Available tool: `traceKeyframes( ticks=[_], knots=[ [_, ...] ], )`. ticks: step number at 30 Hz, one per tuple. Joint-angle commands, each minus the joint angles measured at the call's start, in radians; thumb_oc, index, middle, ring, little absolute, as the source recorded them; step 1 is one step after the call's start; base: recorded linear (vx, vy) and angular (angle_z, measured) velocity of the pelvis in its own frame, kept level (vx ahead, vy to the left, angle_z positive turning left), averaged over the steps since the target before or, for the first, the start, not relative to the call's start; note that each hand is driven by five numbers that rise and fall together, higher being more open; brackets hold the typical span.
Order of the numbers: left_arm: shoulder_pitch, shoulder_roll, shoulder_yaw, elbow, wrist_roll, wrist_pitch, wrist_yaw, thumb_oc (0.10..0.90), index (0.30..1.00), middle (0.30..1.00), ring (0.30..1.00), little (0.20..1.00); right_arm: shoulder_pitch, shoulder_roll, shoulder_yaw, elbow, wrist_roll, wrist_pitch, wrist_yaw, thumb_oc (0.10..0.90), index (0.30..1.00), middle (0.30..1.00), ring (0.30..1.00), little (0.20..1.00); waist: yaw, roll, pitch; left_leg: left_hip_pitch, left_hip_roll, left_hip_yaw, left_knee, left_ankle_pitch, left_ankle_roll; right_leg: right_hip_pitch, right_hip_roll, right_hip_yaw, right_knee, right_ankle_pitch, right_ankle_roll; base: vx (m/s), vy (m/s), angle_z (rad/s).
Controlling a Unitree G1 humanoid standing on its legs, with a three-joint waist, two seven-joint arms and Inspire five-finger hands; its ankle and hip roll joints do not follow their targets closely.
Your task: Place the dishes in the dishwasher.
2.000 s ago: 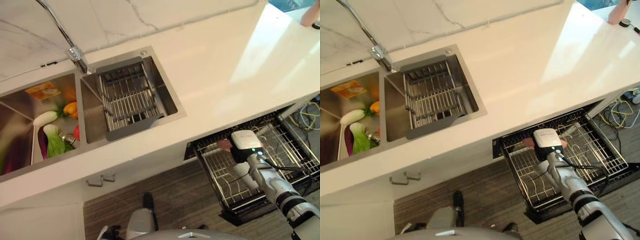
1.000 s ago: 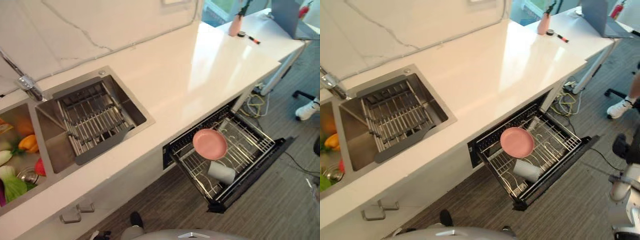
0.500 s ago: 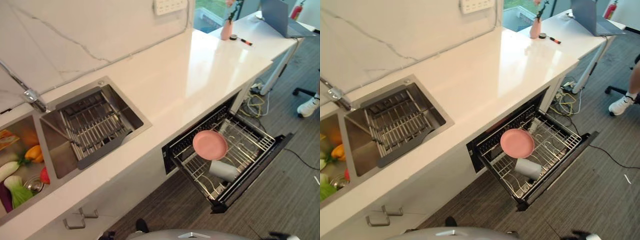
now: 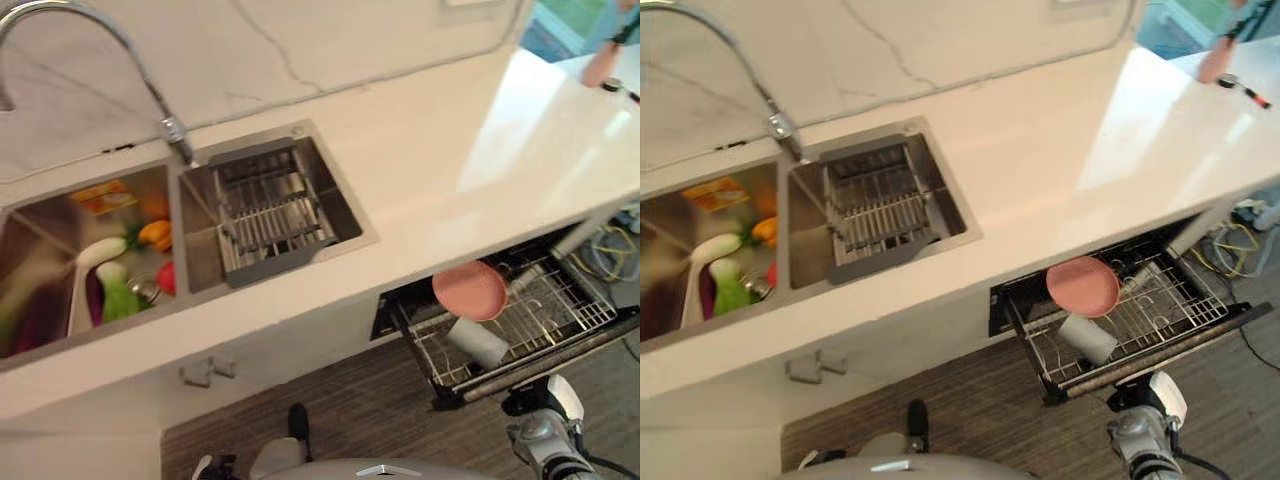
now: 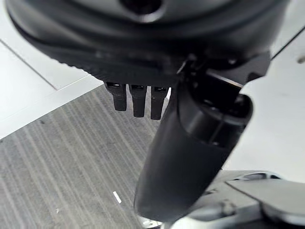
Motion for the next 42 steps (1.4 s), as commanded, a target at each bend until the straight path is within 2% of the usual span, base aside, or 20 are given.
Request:
traceKeyframes(
  ticks=[1, 2, 3, 5, 6, 9, 13, 17, 18, 19, 20, 23, 29, 31, 33, 35, 39, 40, 41, 42],
  knots=[
    [-0.027, 0.020, -0.042, 0.054, 0.032, -0.019, -0.006, 0.800, 0.900, 0.900, 0.900, 0.900, -0.279, -0.128, 0.101, -0.162, -0.165, -0.152, 0.000, 0.400, 0.300, 0.300, 0.300, 0.300, 0.090, 0.007, -0.018, 0.015, 0.037, -0.016, 0.013, -0.092, -0.041, 0.032, -0.029, 0.023, 0.017, -0.033, 0.001, 0.00, 0.017, 0.33],
    [-0.028, 0.028, -0.047, 0.053, 0.039, -0.025, -0.012, 0.800, 0.900, 0.900, 0.900, 0.900, -0.337, -0.161, 0.159, -0.206, -0.224, -0.161, 0.012, 0.400, 0.300, 0.300, 0.300, 0.300, 0.112, 0.002, -0.018, 0.003, 0.032, -0.026, 0.014, -0.088, -0.041, 0.030, -0.028, 0.012, 0.017, -0.033, 0.001, 0.00, 0.012, 0.22],
    [-0.028, 0.028, -0.047, 0.053, 0.039, -0.025, -0.012, 0.800, 0.900, 0.900, 0.900, 0.900, -0.338, -0.161, 0.160, -0.206, -0.224, -0.161, 0.012, 0.400, 0.300, 0.300, 0.300, 0.300, 0.111, 0.002, -0.018, 0.003, 0.032, -0.026, 0.014, -0.088, -0.041, 0.030, -0.028, 0.012, 0.017, -0.033, 0.001, 0.00, 0.007, 0.18],
    [-0.036, 0.039, -0.053, 0.056, 0.044, -0.031, -0.021, 0.800, 0.900, 0.900, 0.900, 0.900, -0.421, -0.184, 0.246, -0.244, -0.279, -0.179, 0.031, 0.400, 0.300, 0.300, 0.300, 0.300, 0.142, -0.007, -0.016, -0.016, 0.030, -0.038, 0.014, -0.082, -0.042, 0.023, -0.026, -0.001, 0.018, -0.032, 0.001, 0.01, 0.009, 0.40],
    [-0.036, 0.038, -0.052, 0.056, 0.044, -0.031, -0.021, 0.800, 0.900, 0.900, 0.900, 0.900, -0.422, -0.184, 0.246, -0.244, -0.279, -0.180, 0.031, 0.400, 0.300, 0.300, 0.300, 0.300, 0.141, -0.007, -0.016, -0.016, 0.030, -0.038, 0.014, -0.081, -0.042, 0.023, -0.026, -0.001, 0.018, -0.032, 0.001, 0.01, 0.004, 0.37],
    [-0.053, 0.051, -0.051, 0.063, 0.047, -0.034, -0.026, 0.800, 0.900, 0.900, 0.900, 0.900, -0.494, -0.193, 0.339, -0.285, -0.335, -0.195, 0.049, 0.400, 0.300, 0.300, 0.300, 0.300, 0.171, -0.020, -0.013, -0.041, 0.029, -0.052, 0.014, -0.071, -0.046, 0.013, -0.020, -0.009, 0.018, -0.035, -0.003, 0.01, -0.004, 0.12],
    [-0.061, 0.052, -0.047, 0.064, 0.043, -0.037, -0.034, 0.800, 0.900, 0.900, 0.900, 0.900, -0.523, -0.199, 0.398, -0.281, -0.386, -0.200, 0.066, 0.400, 0.300, 0.300, 0.300, 0.300, 0.184, -0.027, -0.009, -0.057, 0.032, -0.060, 0.014, -0.064, -0.050, 0.008, -0.014, -0.013, 0.018, -0.039, -0.007, 0.00, -0.017, 0.13],
    [-0.059, 0.043, -0.019, 0.091, 0.011, -0.031, -0.045, 0.800, 0.900, 0.900, 0.900, 0.900, -0.490, -0.168, 0.416, -0.256, -0.401, -0.203, 0.081, 0.400, 0.300, 0.300, 0.300, 0.300, 0.176, -0.030, -0.010, -0.059, 0.037, -0.061, 0.013, -0.064, -0.050, 0.005, -0.011, -0.011, 0.018, -0.041, -0.011, 0.01, -0.005, -0.02],
    [-0.058, 0.038, -0.012, 0.095, 0.002, -0.029, -0.047, 0.800, 0.900, 0.900, 0.900, 0.900, -0.476, -0.157, 0.411, -0.253, -0.396, -0.202, 0.081, 0.471, 0.406, 0.406, 0.406, 0.406, 0.173, -0.031, -0.011, -0.057, 0.038, -0.060, 0.013, -0.065, -0.049, 0.006, -0.011, -0.010, 0.018, -0.041, -0.011, 0.01, 0.000, -0.04],
    [-0.057, 0.034, -0.005, 0.100, -0.004, -0.029, -0.047, 0.800, 0.900, 0.900, 0.900, 0.900, -0.457, -0.145, 0.404, -0.243, -0.391, -0.201, 0.081, 0.593, 0.589, 0.589, 0.589, 0.589, 0.169, -0.031, -0.012, -0.055, 0.039, -0.057, 0.013, -0.066, -0.048, 0.006, -0.011, -0.010, 0.018, -0.040, -0.011, 0.00, 0.000, 0.00],
    [-0.056, 0.031, 0.002, 0.104, -0.009, -0.029, -0.046, 0.800, 0.900, 0.900, 0.900, 0.900, -0.435, -0.132, 0.394, -0.237, -0.387, -0.201, 0.081, 0.800, 0.900, 0.900, 0.900, 0.900, 0.164, -0.032, -0.012, -0.053, 0.040, -0.055, 0.013, -0.068, -0.047, 0.009, -0.011, -0.010, 0.019, -0.039, -0.011, 0.00, 0.000, 0.00],
    [-0.055, 0.022, 0.026, 0.102, -0.030, -0.027, -0.029, 0.800, 0.900, 0.900, 0.900, 0.900, -0.374, -0.101, 0.361, -0.223, -0.369, -0.198, 0.075, 0.800, 0.900, 0.900, 0.900, 0.900, 0.154, -0.035, -0.012, -0.044, 0.039, -0.049, 0.013, -0.073, -0.044, 0.013, -0.013, -0.013, 0.020, -0.035, -0.008, 0.00, 0.003, 0.01],
    [-0.060, -0.015, 0.112, 0.108, -0.110, -0.022, 0.013, 0.800, 0.900, 0.900, 0.900, 0.900, -0.136, 0.037, 0.228, -0.102, -0.268, -0.168, 0.068, 0.800, 0.900, 0.900, 0.900, 0.900, 0.105, -0.053, -0.027, 0.003, 0.028, -0.030, 0.014, -0.111, -0.025, 0.024, -0.037, -0.005, 0.049, -0.022, 0.010, 0.01, 0.057, 0.05],
    [-0.061, -0.014, 0.118, 0.114, -0.116, -0.021, 0.013, 0.800, 0.900, 0.900, 0.900, 0.900, -0.108, 0.060, 0.213, -0.069, -0.253, -0.163, 0.069, 0.800, 0.900, 0.900, 0.900, 0.900, 0.100, -0.058, -0.030, 0.016, 0.024, -0.026, 0.015, -0.121, -0.019, 0.025, -0.047, 0.003, 0.063, -0.026, 0.012, 0.04, 0.099, -0.21],
    [-0.084, -0.023, 0.139, 0.130, -0.165, -0.015, -0.002, 0.800, 0.900, 0.900, 0.900, 0.900, 0.004, 0.116, 0.136, 0.054, -0.171, -0.135, 0.099, 0.800, 0.900, 0.900, 0.900, 0.900, 0.055, -0.063, -0.041, 0.056, 0.004, -0.028, 0.016, -0.150, -0.001, 0.029, -0.079, 0.024, 0.130, -0.031, 0.018, 0.07, 0.204, -0.19],
    [-0.092, -0.021, 0.131, 0.121, -0.172, -0.019, -0.011, 0.800, 0.900, 0.900, 0.900, 0.900, 0.023, 0.127, 0.118, 0.085, -0.156, -0.128, 0.108, 0.800, 0.900, 0.900, 0.900, 0.900, 0.044, -0.067, -0.043, 0.066, -0.006, -0.032, 0.016, -0.159, 0.006, 0.028, -0.094, 0.029, 0.156, -0.027, 0.024, 0.05, 0.128, 0.00],
    [-0.108, -0.011, 0.103, 0.078, -0.208, -0.040, -0.039, 0.800, 0.900, 0.900, 0.900, 0.900, 0.077, 0.143, 0.033, 0.179, -0.080, -0.104, 0.117, 0.800, 0.900, 0.900, 0.900, 0.900, -0.006, -0.071, -0.043, 0.103, -0.048, -0.052, 0.012, -0.196, 0.038, -0.002, -0.164, 0.075, 0.321, 0.025, 0.043, 0.07, 0.236, 0.06],
    [-0.107, -0.009, 0.090, 0.057, -0.228, -0.047, -0.045, 0.800, 0.900, 0.900, 0.900, 0.900, 0.094, 0.148, 0.002, 0.213, -0.050, -0.094, 0.120, 0.800, 0.900, 0.900, 0.900, 0.900, -0.032, -0.069, -0.031, 0.131, -0.075, -0.072, 0.009, -0.213, 0.062, -0.040, -0.216, 0.132, 0.465, 0.085, 0.049, 0.12, 0.379, 0.20],
    [-0.107, -0.005, 0.084, 0.041, -0.237, -0.051, -0.041, 0.800, 0.900, 0.900, 0.900, 0.900, 0.101, 0.152, -0.016, 0.228, -0.028, -0.087, 0.120, 0.800, 0.900, 0.900, 0.900, 0.900, -0.047, -0.067, -0.013, 0.149, -0.089, -0.087, 0.007, -0.219, 0.079, -0.077, -0.239, 0.180, 0.558, 0.129, 0.055, 0.09, 0.301, 0.35],
    [-0.107, -0.005, 0.084, 0.040, -0.237, -0.050, -0.041, 0.800, 0.900, 0.900, 0.900, 0.900, 0.100, 0.152, -0.016, 0.229, -0.028, -0.087, 0.120, 0.800, 0.900, 0.900, 0.900, 0.900, -0.045, -0.069, -0.012, 0.150, -0.094, -0.084, 0.007, -0.220, 0.082, -0.083, -0.246, 0.187, 0.567, 0.128, 0.059, 0.03, 0.179, 0.75]
  ],
)
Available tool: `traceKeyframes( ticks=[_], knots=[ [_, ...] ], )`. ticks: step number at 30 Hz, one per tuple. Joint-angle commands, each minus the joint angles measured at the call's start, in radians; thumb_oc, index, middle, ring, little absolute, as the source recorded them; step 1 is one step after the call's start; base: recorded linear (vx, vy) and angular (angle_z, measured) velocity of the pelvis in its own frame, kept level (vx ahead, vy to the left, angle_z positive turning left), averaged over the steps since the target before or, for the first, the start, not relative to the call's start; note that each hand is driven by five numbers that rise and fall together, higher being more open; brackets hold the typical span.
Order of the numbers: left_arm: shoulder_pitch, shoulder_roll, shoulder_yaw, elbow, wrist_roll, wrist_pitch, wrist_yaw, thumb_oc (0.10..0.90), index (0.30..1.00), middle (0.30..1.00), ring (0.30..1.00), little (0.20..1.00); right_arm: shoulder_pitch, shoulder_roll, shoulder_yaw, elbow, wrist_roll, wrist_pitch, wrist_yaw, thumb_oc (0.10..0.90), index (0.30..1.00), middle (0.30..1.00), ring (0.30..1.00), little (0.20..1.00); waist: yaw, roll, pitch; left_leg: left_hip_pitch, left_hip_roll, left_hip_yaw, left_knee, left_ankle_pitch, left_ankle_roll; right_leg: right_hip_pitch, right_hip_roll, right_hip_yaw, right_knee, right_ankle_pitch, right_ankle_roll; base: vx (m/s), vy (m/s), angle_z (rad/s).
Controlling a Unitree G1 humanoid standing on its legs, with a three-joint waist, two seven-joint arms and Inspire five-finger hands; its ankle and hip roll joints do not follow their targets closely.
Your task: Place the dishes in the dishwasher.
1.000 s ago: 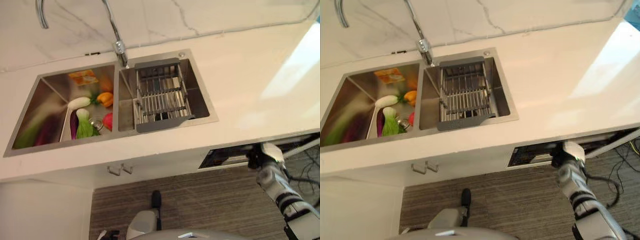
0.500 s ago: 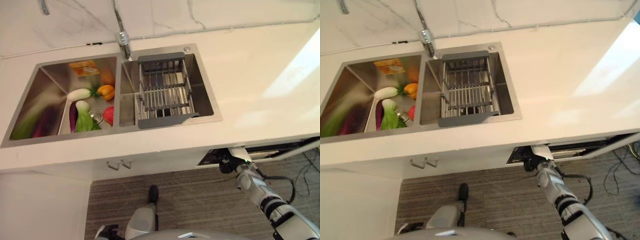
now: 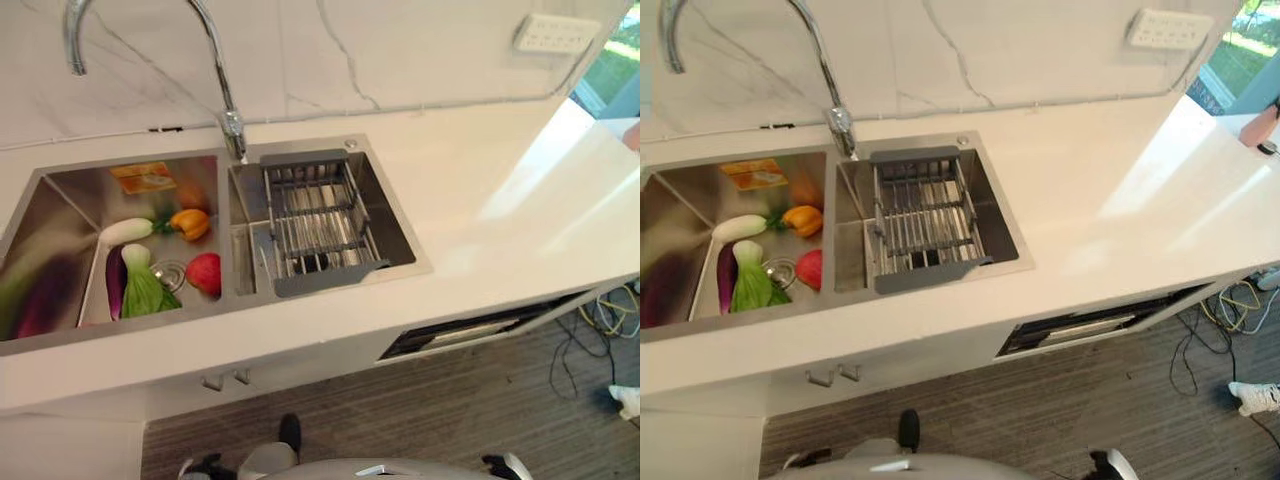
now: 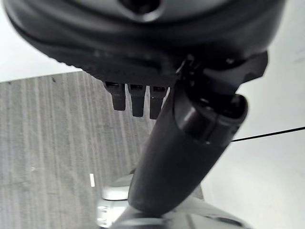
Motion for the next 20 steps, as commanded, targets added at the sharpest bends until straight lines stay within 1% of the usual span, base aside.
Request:
traceKeyframes(
  ticks=[1, 2, 3, 4, 5, 6, 7, 8, 9, 10, 12, 13, 15, 17, 20],
  knots=[
    [-0.017, -0.020, -0.024, -0.051, -0.044, -0.056, 0.001, 0.800, 0.900, 0.900, 0.900, 0.900, -0.093, -0.035, 0.002, 0.004, 0.096, -0.010, -0.030, 0.800, 0.900, 0.900, 0.900, 0.900, -0.008, 0.041, -0.001, 0.072, 0.021, -0.005, -0.003, -0.140, -0.016, -0.116, -0.012, 0.196, 0.200, 0.112, 0.099, 0.04, 0.148, 0.81],
    [-0.021, -0.024, -0.031, -0.041, -0.045, -0.059, 0.011, 0.800, 0.900, 0.900, 0.900, 0.900, -0.093, -0.012, -0.031, 0.033, 0.171, -0.019, -0.036, 0.800, 0.900, 0.900, 0.900, 0.900, -0.025, 0.054, 0.008, 0.094, 0.028, -0.026, -0.004, -0.148, -0.010, -0.181, 0.031, 0.282, 0.275, 0.063, 0.082, 0.04, 0.133, 0.68],
    [-0.021, -0.024, -0.031, -0.041, -0.046, -0.059, 0.011, 0.800, 0.900, 0.900, 0.900, 0.900, -0.094, -0.012, -0.031, 0.034, 0.172, -0.019, -0.036, 0.800, 0.900, 0.900, 0.900, 0.900, -0.021, 0.054, 0.008, 0.093, 0.028, -0.022, -0.004, -0.149, -0.010, -0.187, 0.030, 0.287, 0.280, 0.059, 0.081, -0.01, 0.090, 0.36],
    [-0.027, -0.029, -0.036, -0.027, -0.056, -0.062, 0.012, 0.800, 0.900, 0.900, 0.900, 0.900, -0.094, 0.001, -0.046, 0.039, 0.218, -0.026, -0.034, 0.800, 0.900, 0.900, 0.900, 0.900, -0.036, 0.071, 0.013, 0.091, 0.046, -0.038, -0.004, -0.128, -0.011, -0.241, 0.092, 0.333, 0.274, -0.008, 0.025, -0.03, 0.011, 0.32],
    [-0.031, -0.037, -0.041, -0.019, -0.072, -0.064, 0.007, 0.800, 0.900, 0.900, 0.900, 0.900, -0.092, 0.018, -0.057, 0.046, 0.263, -0.031, -0.038, 0.800, 0.900, 0.900, 0.900, 0.900, -0.051, 0.077, 0.027, 0.096, 0.048, -0.065, -0.003, -0.116, -0.016, -0.279, 0.150, 0.387, 0.218, -0.054, 0.007, -0.03, -0.053, 0.46],
    [-0.047, -0.036, -0.051, -0.004, -0.063, -0.066, 0.001, 0.800, 0.900, 0.900, 0.900, 0.900, -0.093, 0.032, -0.075, 0.060, 0.324, -0.036, -0.030, 0.800, 0.900, 0.900, 0.900, 0.900, -0.054, 0.075, 0.044, 0.104, 0.042, -0.100, 0.003, -0.119, -0.026, -0.270, 0.169, 0.397, 0.071, -0.056, 0.017, 0.01, -0.075, 0.57],
    [-0.047, -0.036, -0.051, -0.004, -0.063, -0.067, 0.001, 0.800, 0.900, 0.900, 0.900, 0.900, -0.094, 0.032, -0.075, 0.061, 0.324, -0.036, -0.030, 0.800, 0.900, 0.900, 0.900, 0.900, -0.055, 0.076, 0.045, 0.105, 0.043, -0.101, 0.003, -0.119, -0.027, -0.266, 0.171, 0.395, 0.068, -0.055, 0.017, 0.02, -0.126, 0.76],
    [-0.052, -0.039, -0.075, 0.017, -0.042, -0.067, -0.001, 0.800, 0.900, 0.900, 0.900, 0.900, -0.097, 0.044, -0.075, 0.072, 0.350, -0.042, -0.013, 0.800, 0.900, 0.900, 0.900, 0.900, -0.077, 0.076, 0.042, 0.106, 0.042, -0.140, 0.000, -0.120, -0.033, -0.275, 0.197, 0.436, -0.034, -0.057, 0.014, 0.04, -0.058, 0.73],
    [-0.057, -0.038, -0.075, 0.025, -0.036, -0.066, -0.004, 0.800, 0.900, 0.900, 0.900, 0.900, -0.097, 0.047, -0.073, 0.080, 0.354, -0.038, -0.005, 0.800, 0.900, 0.900, 0.900, 0.900, -0.082, 0.075, 0.043, 0.112, 0.038, -0.156, 0.002, -0.121, -0.031, -0.281, 0.214, 0.467, -0.027, -0.061, 0.022, 0.07, -0.065, 0.60],
    [-0.058, -0.038, -0.078, 0.036, -0.029, -0.066, -0.002, 0.800, 0.900, 0.900, 0.900, 0.900, -0.096, 0.051, -0.067, 0.088, 0.355, -0.038, 0.000, 0.800, 0.900, 0.900, 0.900, 0.900, -0.085, 0.071, 0.039, 0.118, 0.033, -0.165, 0.003, -0.124, -0.031, -0.277, 0.234, 0.485, -0.032, -0.072, 0.017, 0.07, -0.032, 0.93],
    [-0.054, -0.035, -0.071, 0.053, -0.016, -0.064, -0.007, 0.800, 0.900, 0.900, 0.900, 0.900, -0.098, 0.050, -0.059, 0.102, 0.341, -0.033, 0.012, 0.800, 0.900, 0.900, 0.900, 0.900, -0.078, 0.063, 0.023, 0.119, 0.027, -0.166, 0.003, -0.129, -0.034, -0.241, 0.226, 0.462, -0.079, -0.059, 0.023, 0.05, -0.055, 0.92],
    [-0.054, -0.035, -0.071, 0.053, -0.016, -0.064, -0.007, 0.800, 0.900, 0.900, 0.900, 0.900, -0.098, 0.050, -0.059, 0.102, 0.341, -0.033, 0.012, 0.800, 0.900, 0.900, 0.900, 0.900, -0.079, 0.063, 0.024, 0.120, 0.027, -0.168, 0.003, -0.129, -0.034, -0.238, 0.227, 0.460, -0.082, -0.058, 0.024, 0.04, -0.055, 0.32],
    [-0.038, -0.037, -0.064, 0.063, -0.021, -0.062, -0.038, 0.800, 0.900, 0.900, 0.900, 0.900, -0.100, 0.050, -0.049, 0.111, 0.321, -0.028, 0.030, 0.800, 0.900, 0.900, 0.900, 0.900, -0.068, 0.061, 0.005, 0.125, 0.030, -0.161, -0.003, -0.135, -0.040, -0.190, 0.225, 0.421, -0.139, -0.060, 0.025, 0.07, -0.073, 0.10],
    [-0.026, -0.034, -0.055, 0.070, -0.025, -0.056, -0.070, 0.800, 0.900, 0.900, 0.900, 0.900, -0.105, 0.049, -0.040, 0.119, 0.307, -0.022, 0.051, 0.800, 0.900, 0.900, 0.900, 0.900, -0.059, 0.059, -0.010, 0.129, 0.036, -0.157, -0.004, -0.139, -0.049, -0.154, 0.231, 0.401, -0.192, -0.060, 0.027, 0.07, -0.076, 0.14],
    [-0.026, -0.034, -0.055, 0.070, -0.025, -0.056, -0.070, 0.800, 0.900, 0.900, 0.900, 0.900, -0.105, 0.049, -0.040, 0.119, 0.307, -0.022, 0.051, 0.800, 0.900, 0.900, 0.900, 0.900, -0.059, 0.059, -0.010, 0.129, 0.036, -0.157, -0.004, -0.139, -0.049, -0.154, 0.231, 0.401, -0.192, -0.060, 0.027, 0.01, -0.011, 0.02]
  ],
)
